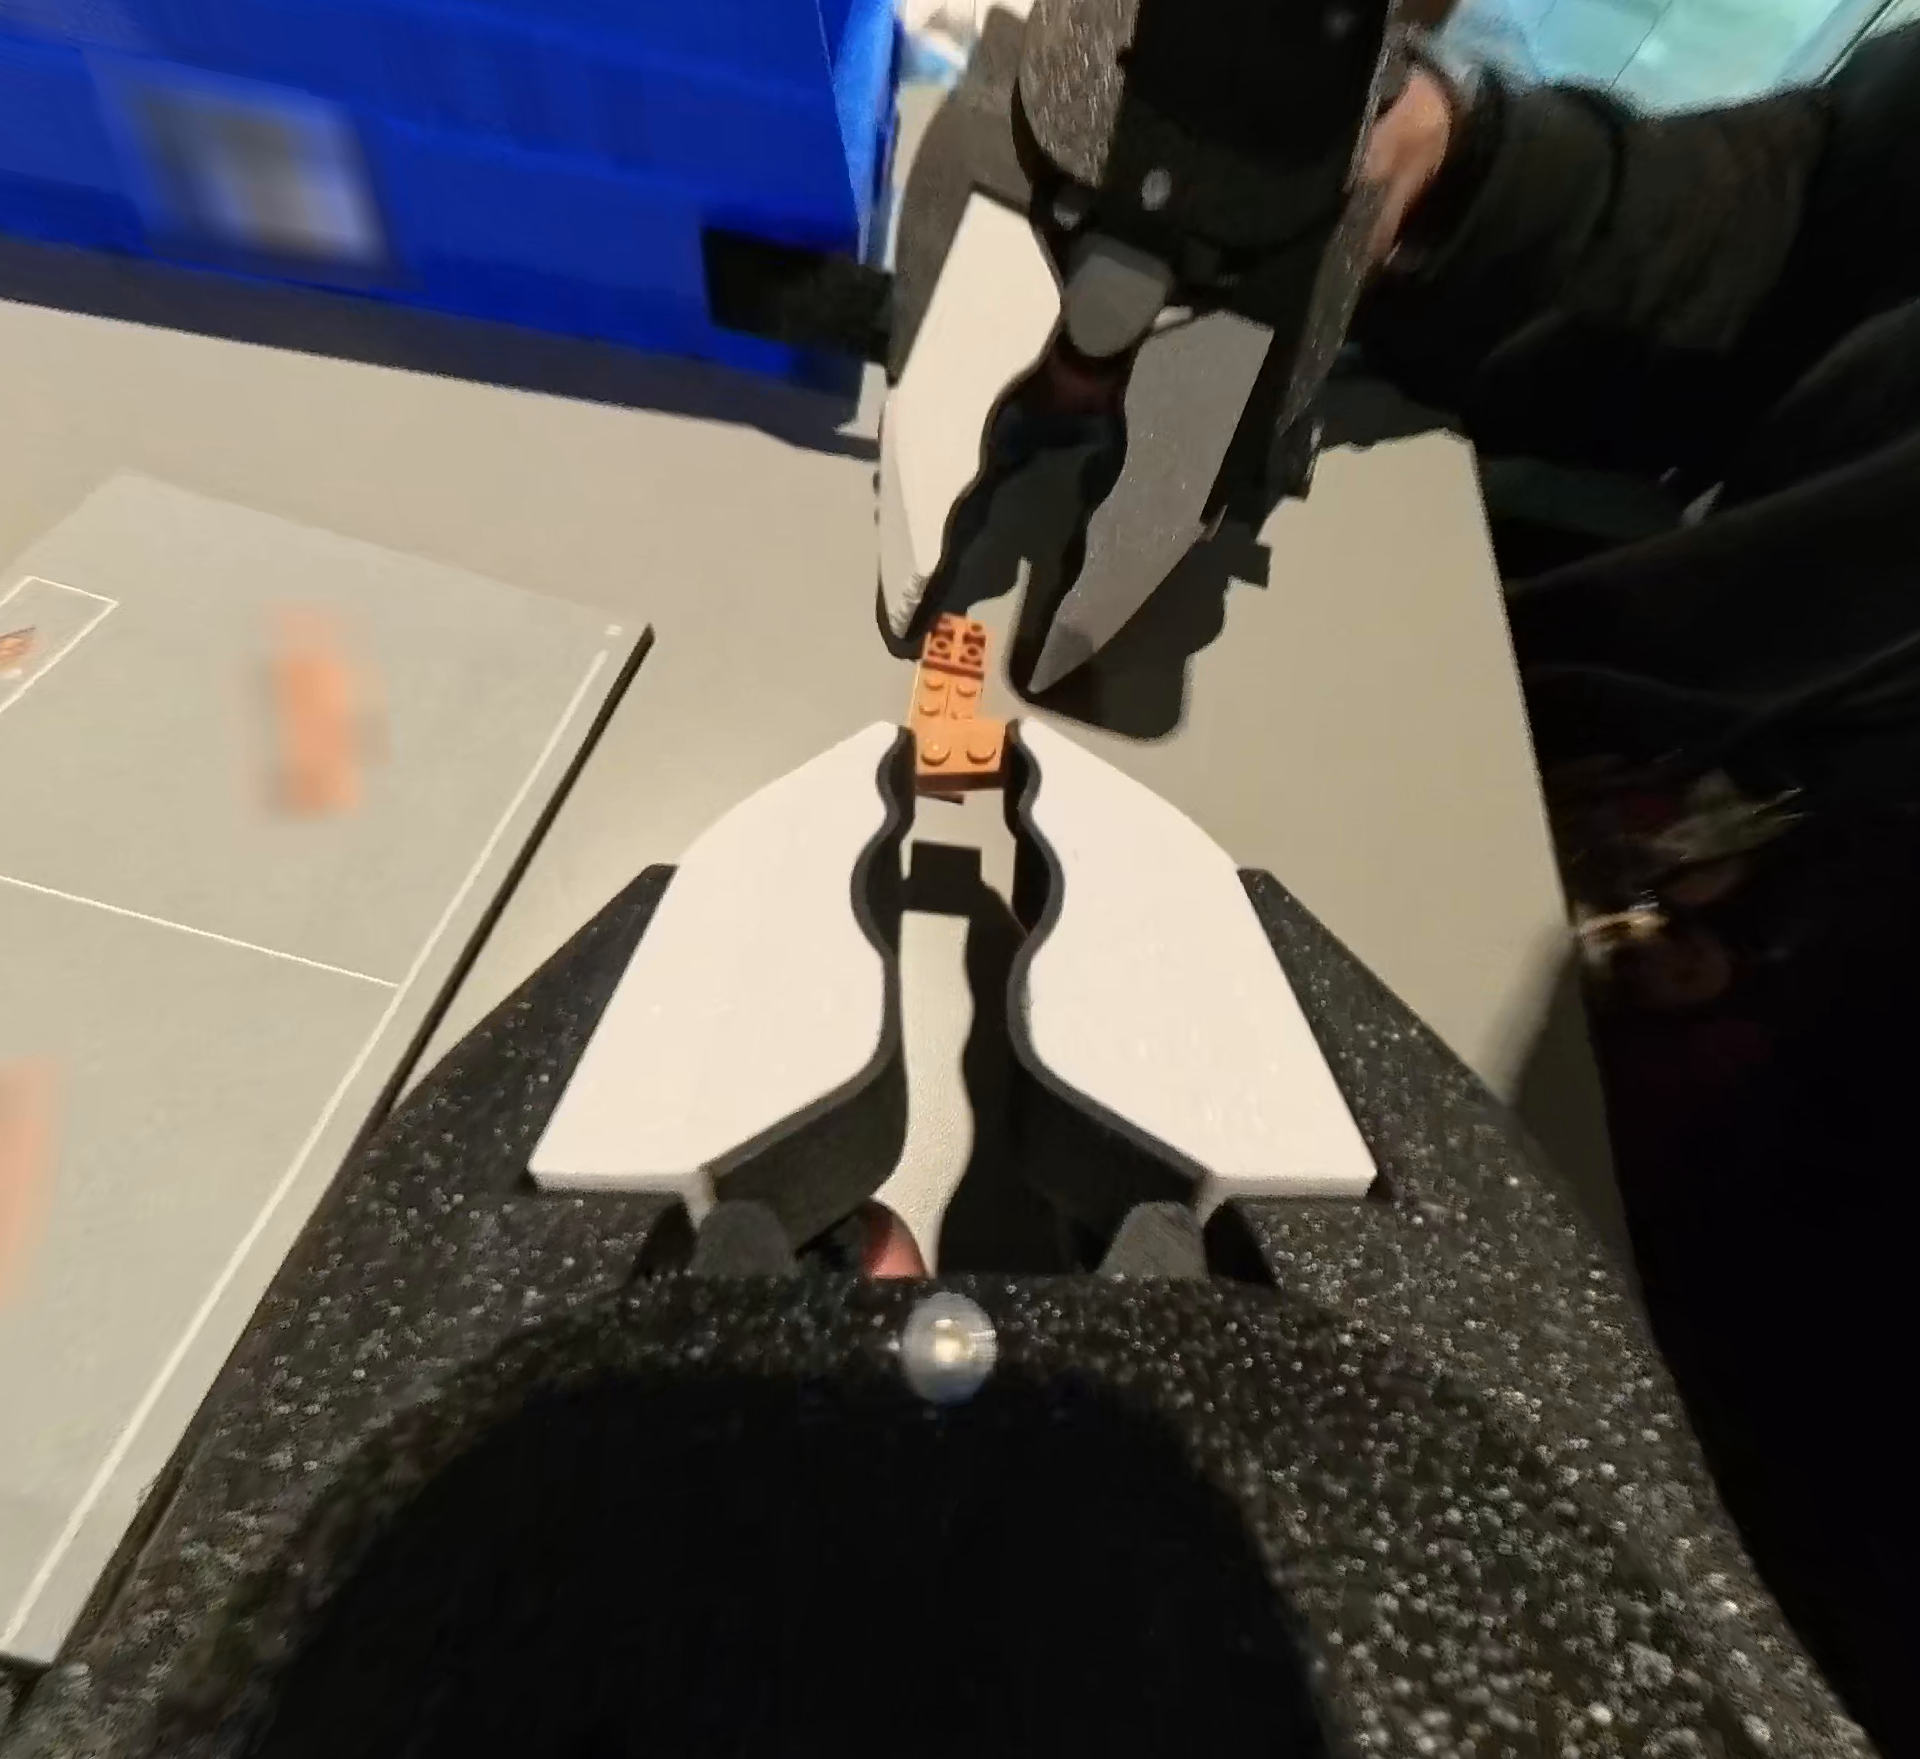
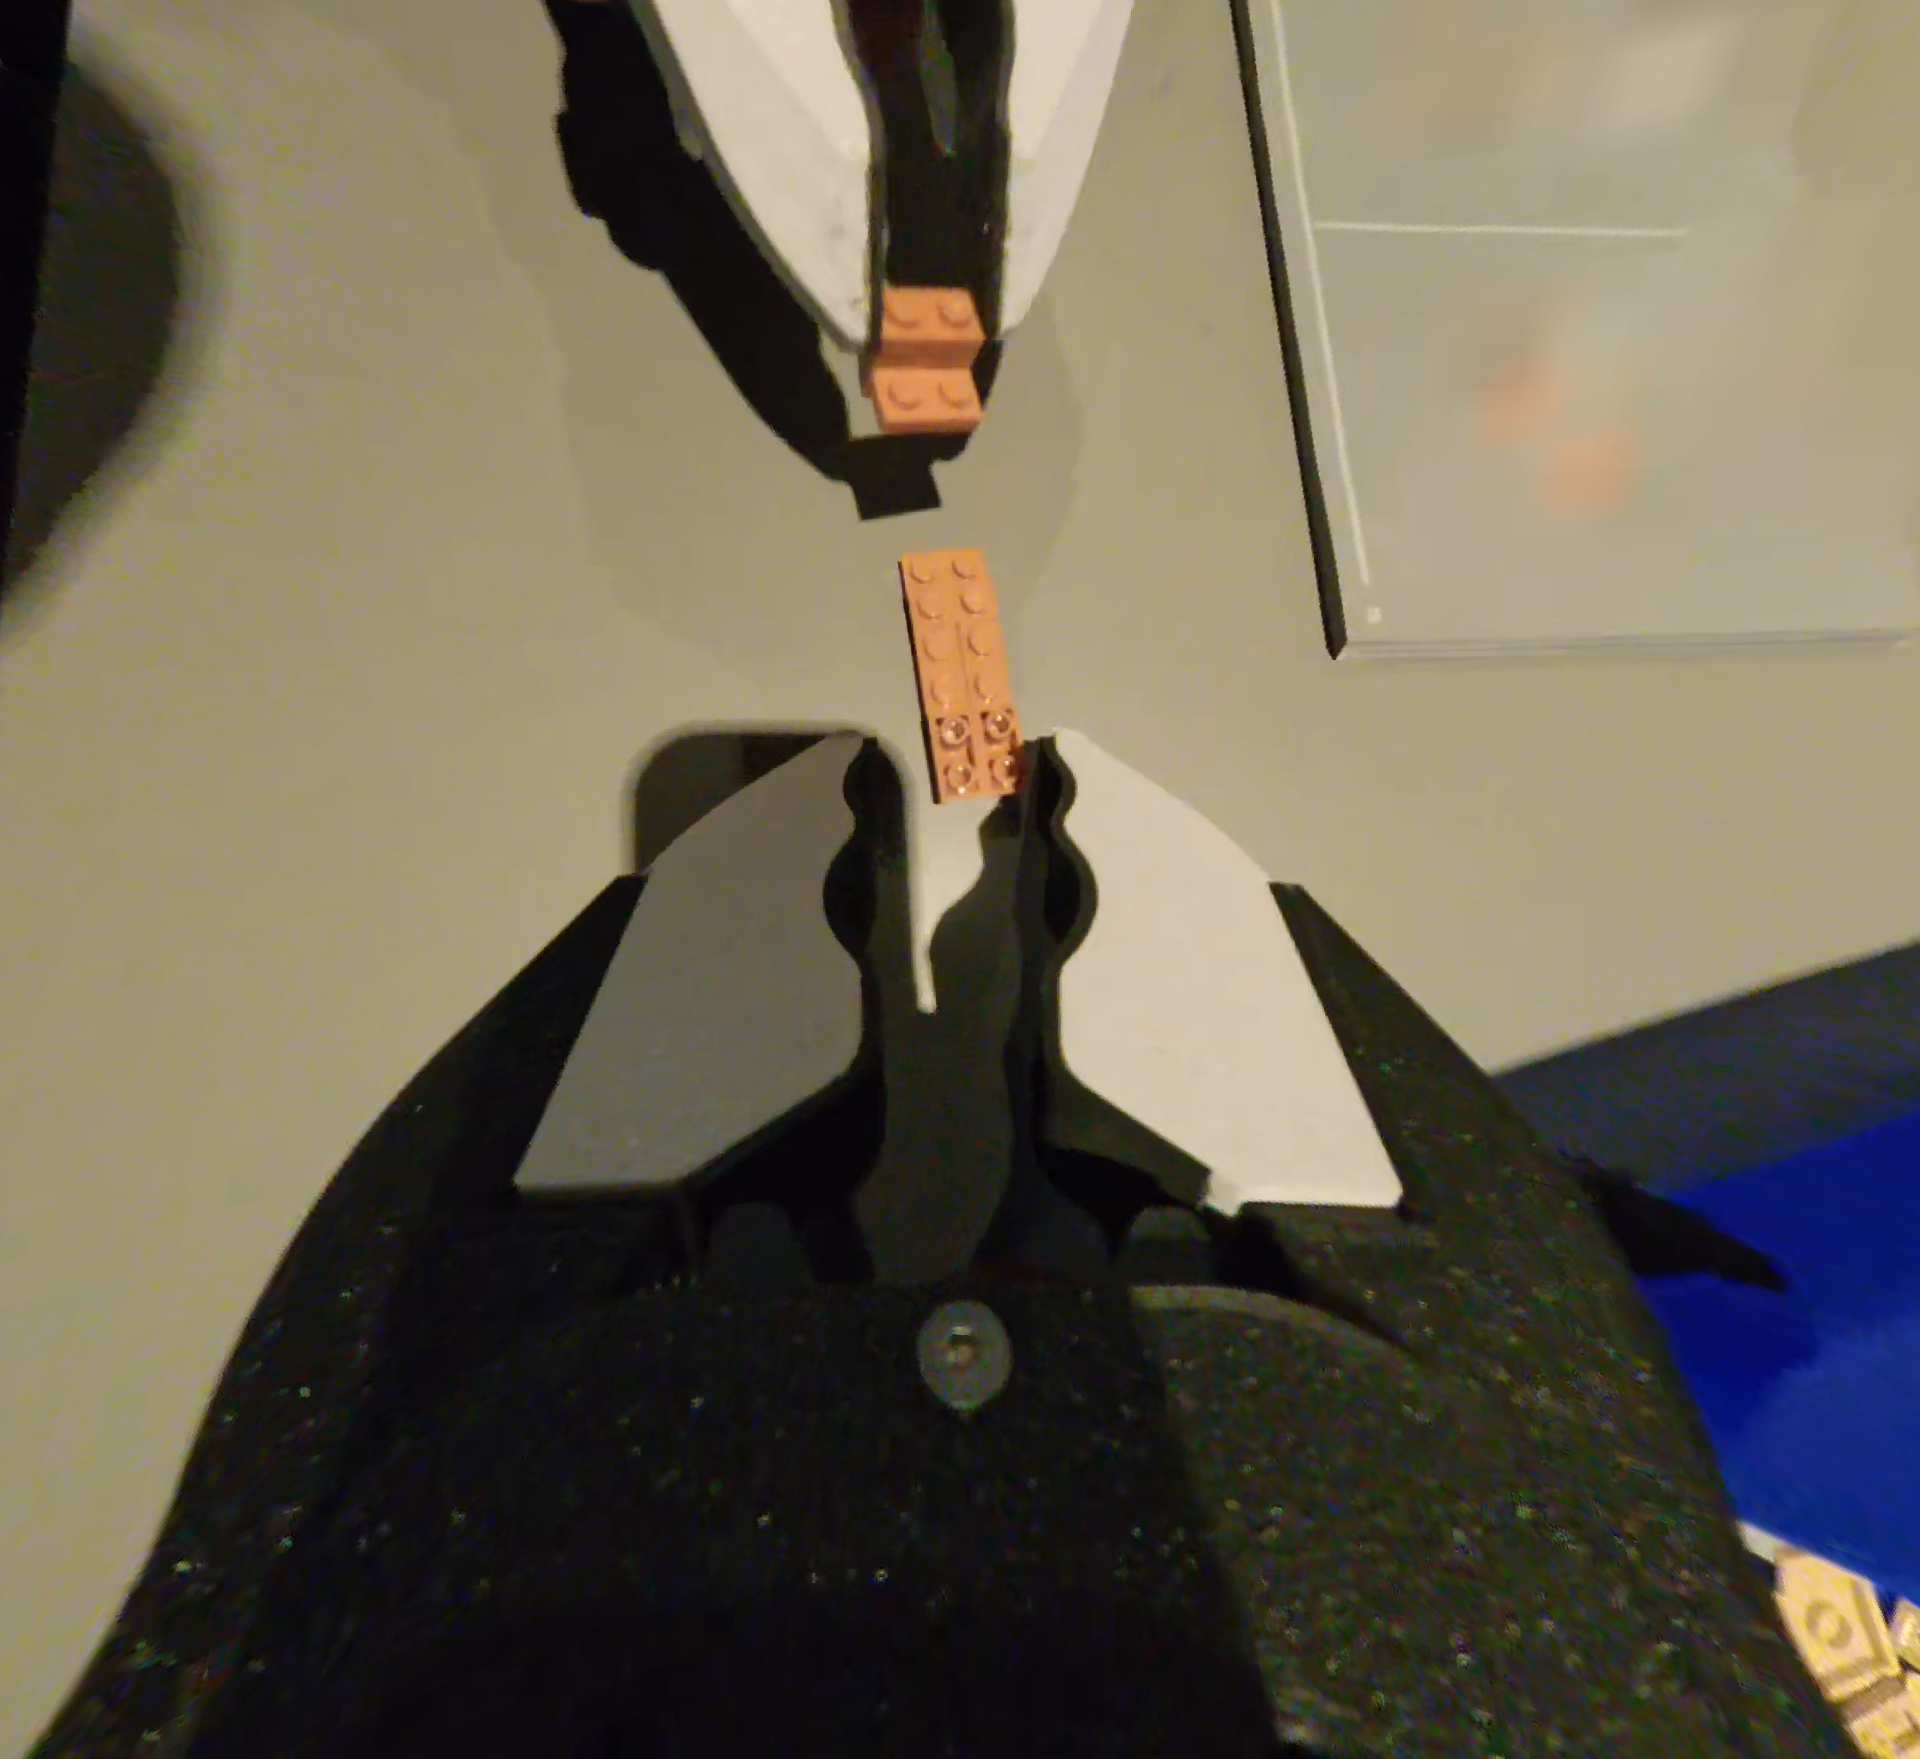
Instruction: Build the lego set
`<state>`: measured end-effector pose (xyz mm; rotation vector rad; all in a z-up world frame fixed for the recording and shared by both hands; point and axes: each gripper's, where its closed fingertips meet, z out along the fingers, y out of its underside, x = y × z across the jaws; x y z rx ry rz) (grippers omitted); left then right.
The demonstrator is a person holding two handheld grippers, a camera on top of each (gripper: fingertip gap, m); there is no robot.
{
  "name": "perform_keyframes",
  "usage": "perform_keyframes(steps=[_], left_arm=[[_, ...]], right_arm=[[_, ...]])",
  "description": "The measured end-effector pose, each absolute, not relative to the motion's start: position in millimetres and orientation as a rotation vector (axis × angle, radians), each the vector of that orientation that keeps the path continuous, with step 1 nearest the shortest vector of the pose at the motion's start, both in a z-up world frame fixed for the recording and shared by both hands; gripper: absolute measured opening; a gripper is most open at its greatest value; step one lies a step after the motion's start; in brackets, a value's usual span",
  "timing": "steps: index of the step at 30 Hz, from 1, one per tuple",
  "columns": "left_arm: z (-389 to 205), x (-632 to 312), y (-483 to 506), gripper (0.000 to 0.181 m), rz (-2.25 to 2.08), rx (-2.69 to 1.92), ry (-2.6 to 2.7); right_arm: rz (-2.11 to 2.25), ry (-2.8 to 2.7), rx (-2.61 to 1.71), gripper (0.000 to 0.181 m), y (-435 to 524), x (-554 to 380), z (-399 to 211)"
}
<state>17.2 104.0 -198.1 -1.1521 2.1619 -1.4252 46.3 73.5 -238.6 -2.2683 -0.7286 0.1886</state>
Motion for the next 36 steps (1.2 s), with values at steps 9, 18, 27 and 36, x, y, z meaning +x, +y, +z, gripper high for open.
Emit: perform_keyframes(steps=[9, 18, 27, 36], left_arm=[[-213, 16, 100, 0.015, -1.281, -1.135, 2.243], [-200, 7, 92, 0.016, -1.582, -1.295, 2.216], [-199, 7, 85, 0.016, -1.678, -1.340, 2.241], [-202, 3, 79, 0.015, -1.671, -1.316, 2.297]], right_arm=[[0.344, -0.651, -2.300, 0.016, 68, 38, -238], [0.828, -0.436, -2.203, 0.016, 56, 25, -212], [0.882, -0.481, -2.259, 0.015, 52, 18, -220], [0.935, -0.463, -2.232, 0.015, 51, 19, -215]])
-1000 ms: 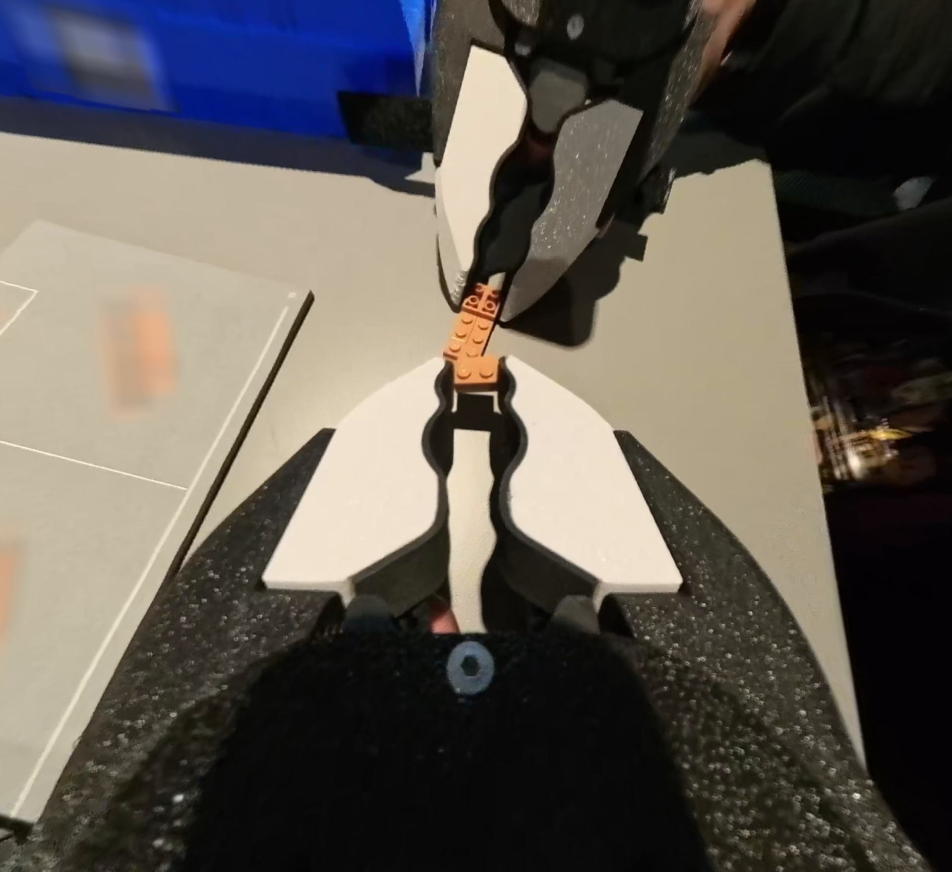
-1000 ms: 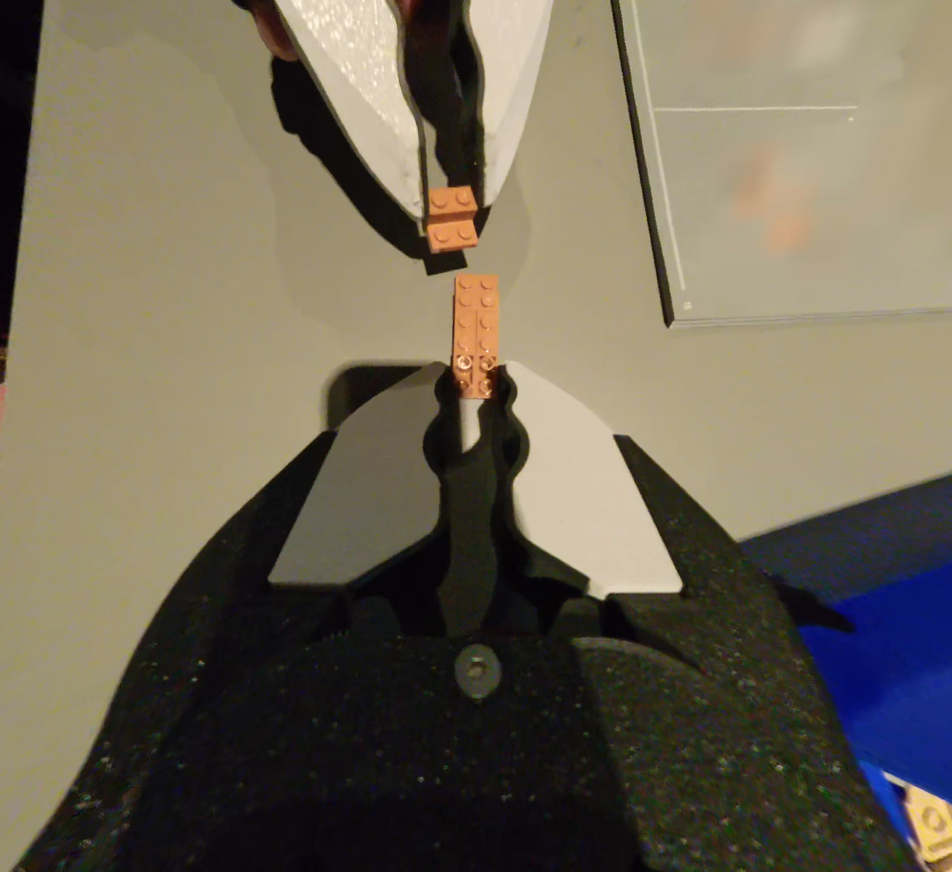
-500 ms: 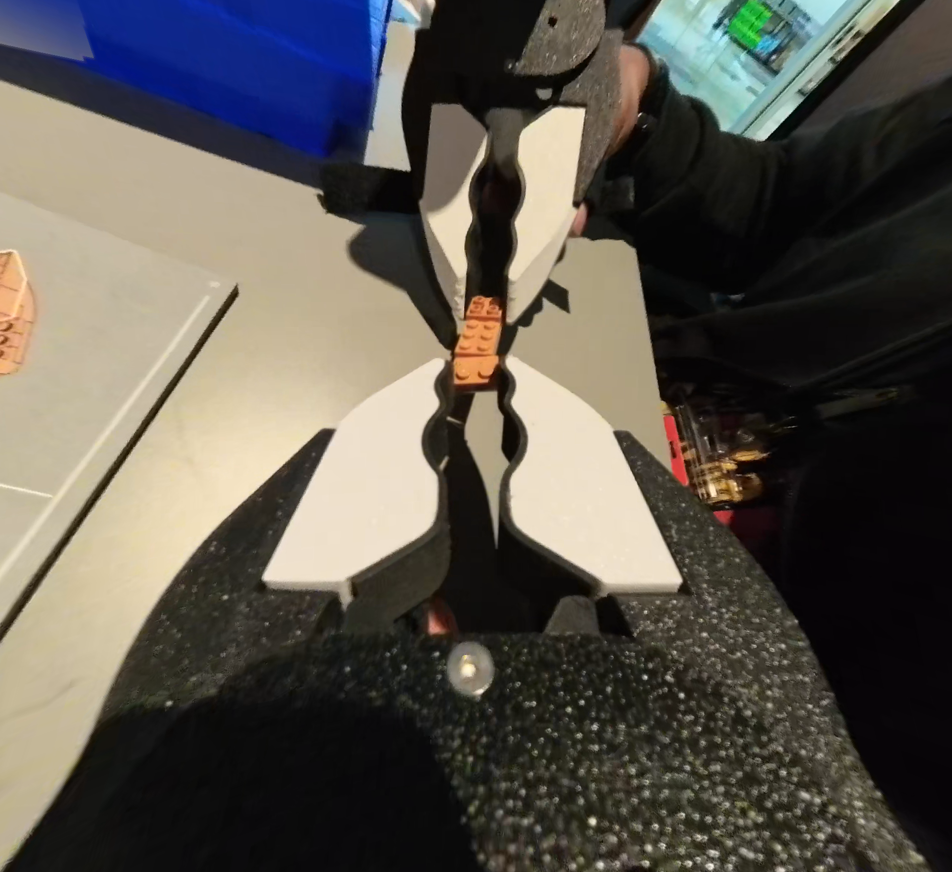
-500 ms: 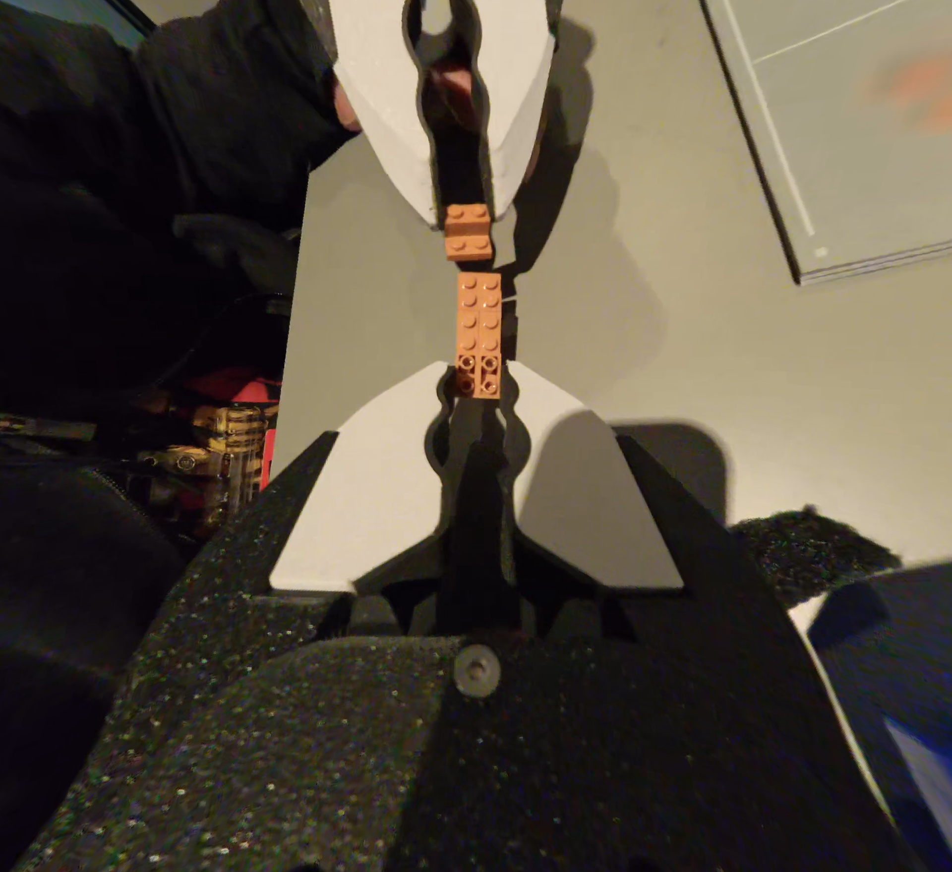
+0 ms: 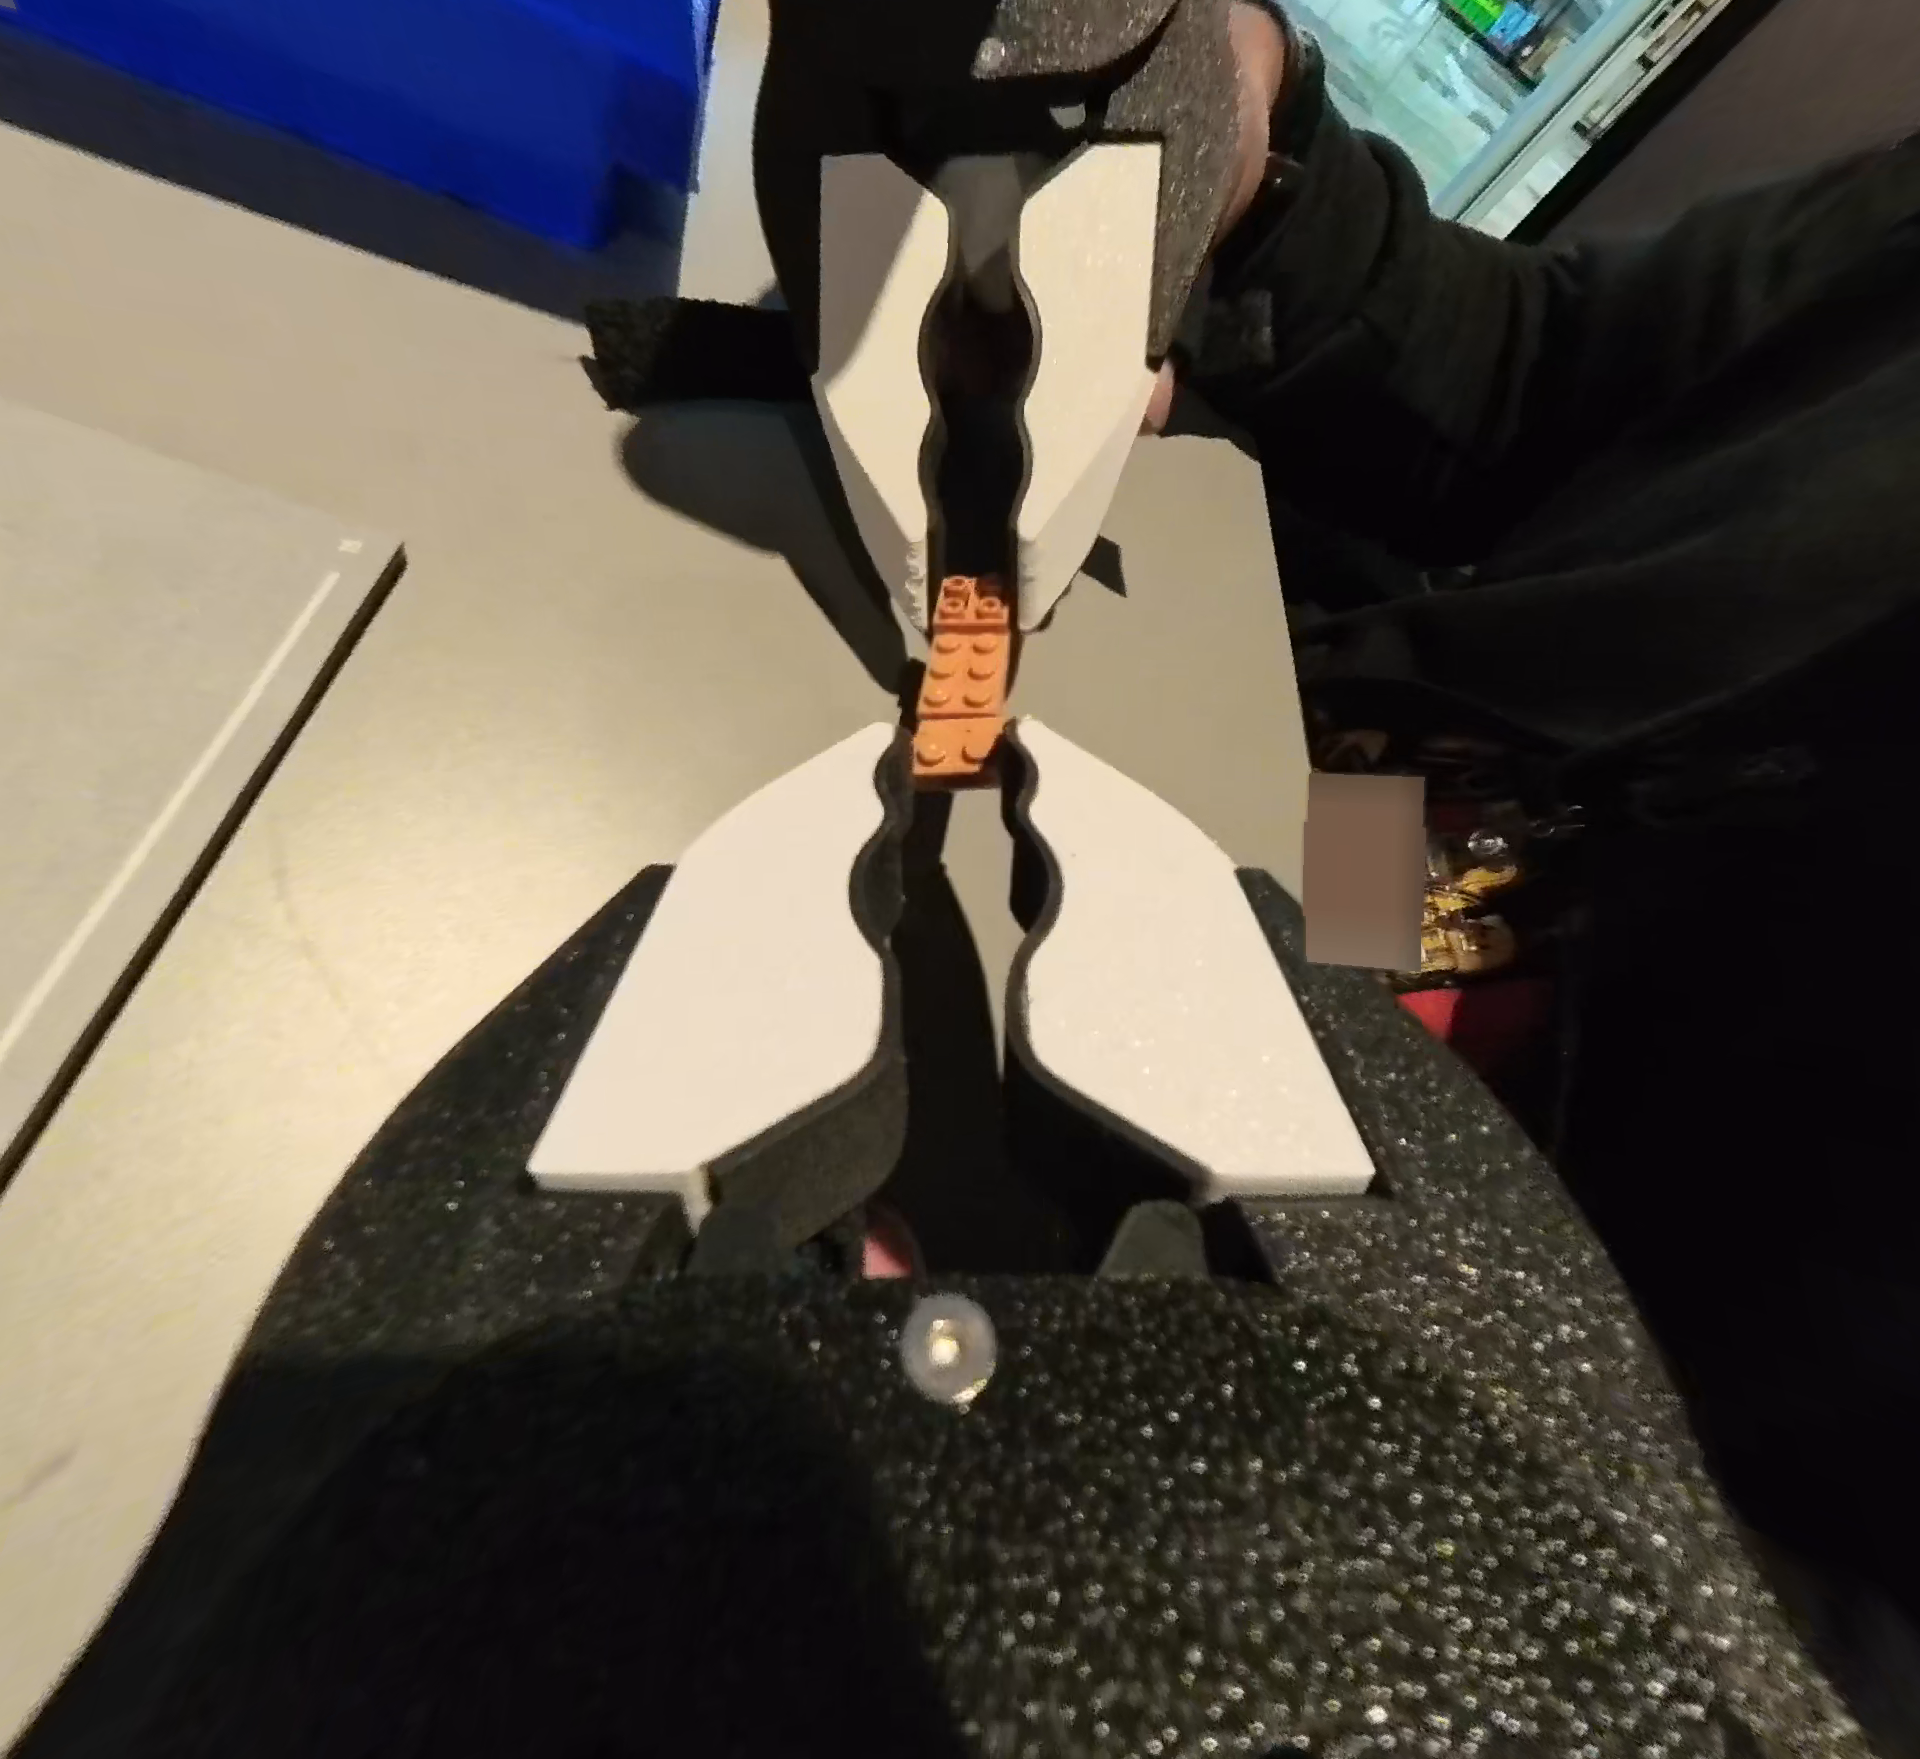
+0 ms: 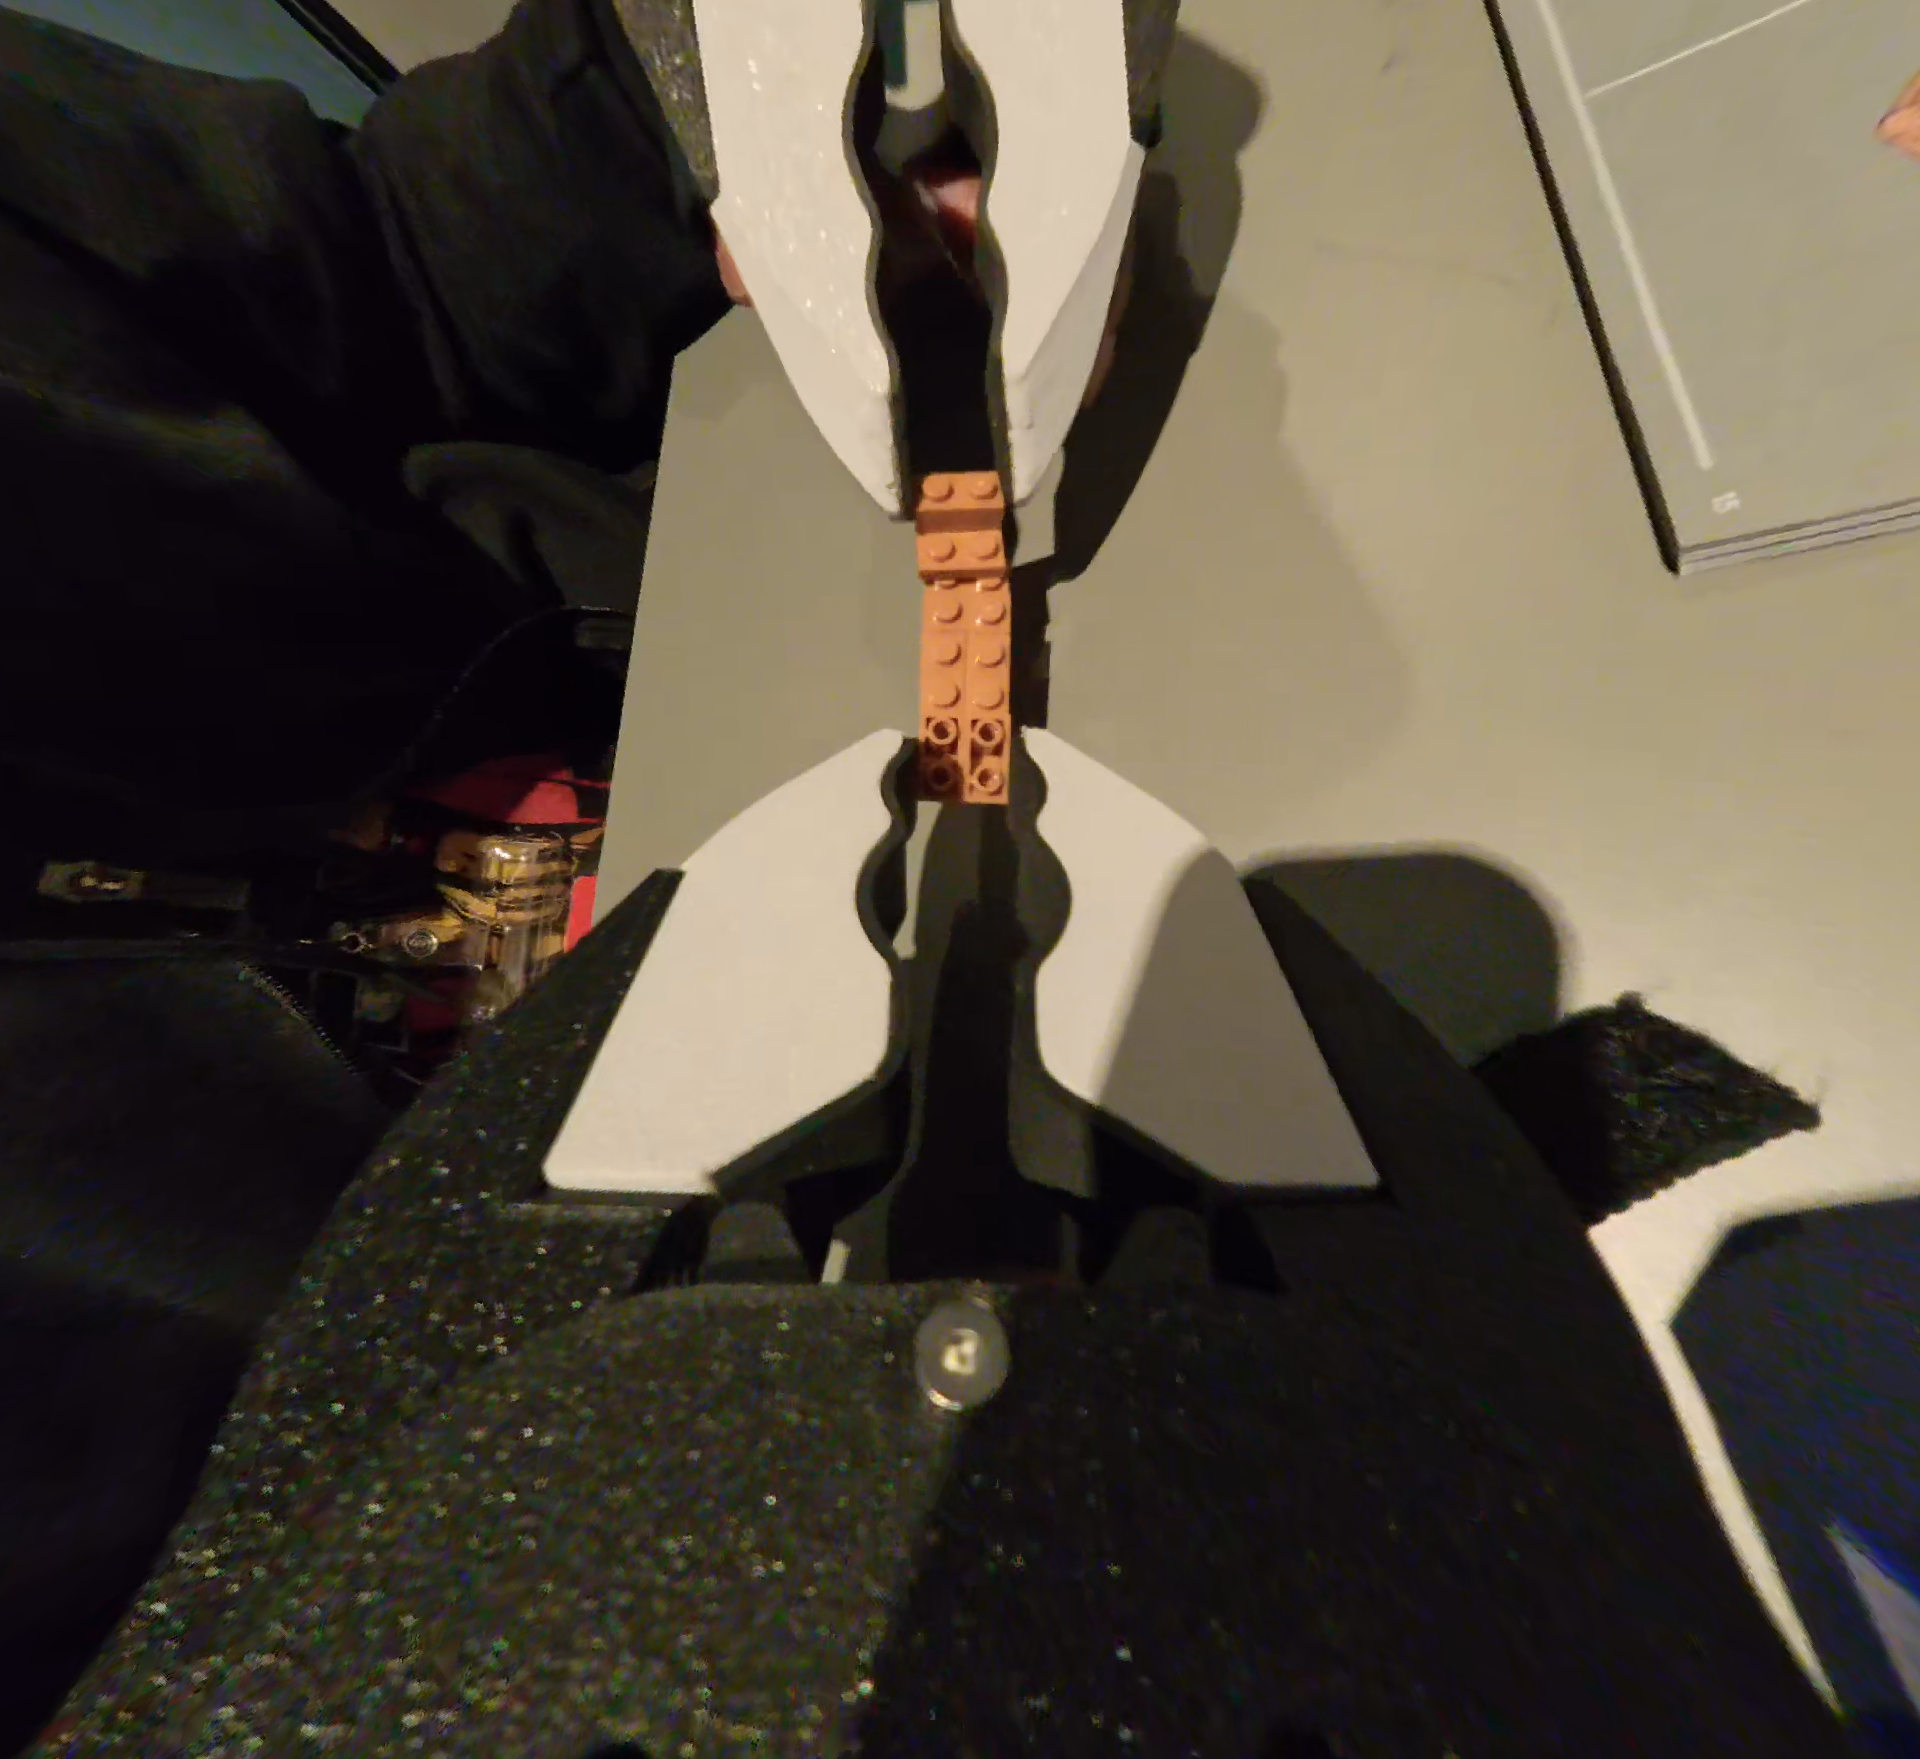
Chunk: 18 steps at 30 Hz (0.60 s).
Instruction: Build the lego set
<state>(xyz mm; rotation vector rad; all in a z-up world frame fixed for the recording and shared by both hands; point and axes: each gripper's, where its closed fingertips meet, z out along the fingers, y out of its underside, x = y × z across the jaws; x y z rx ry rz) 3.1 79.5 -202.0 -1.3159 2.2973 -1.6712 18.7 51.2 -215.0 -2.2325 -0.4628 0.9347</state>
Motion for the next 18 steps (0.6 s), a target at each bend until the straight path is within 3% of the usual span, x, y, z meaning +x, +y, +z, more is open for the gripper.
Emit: perform_keyframes(steps=[18], left_arm=[[-216, -3, 72, 0.016, -1.458, -1.290, 2.344]], right_arm=[[0.943, -0.413, -2.291, 0.015, 43, 16, -221]])
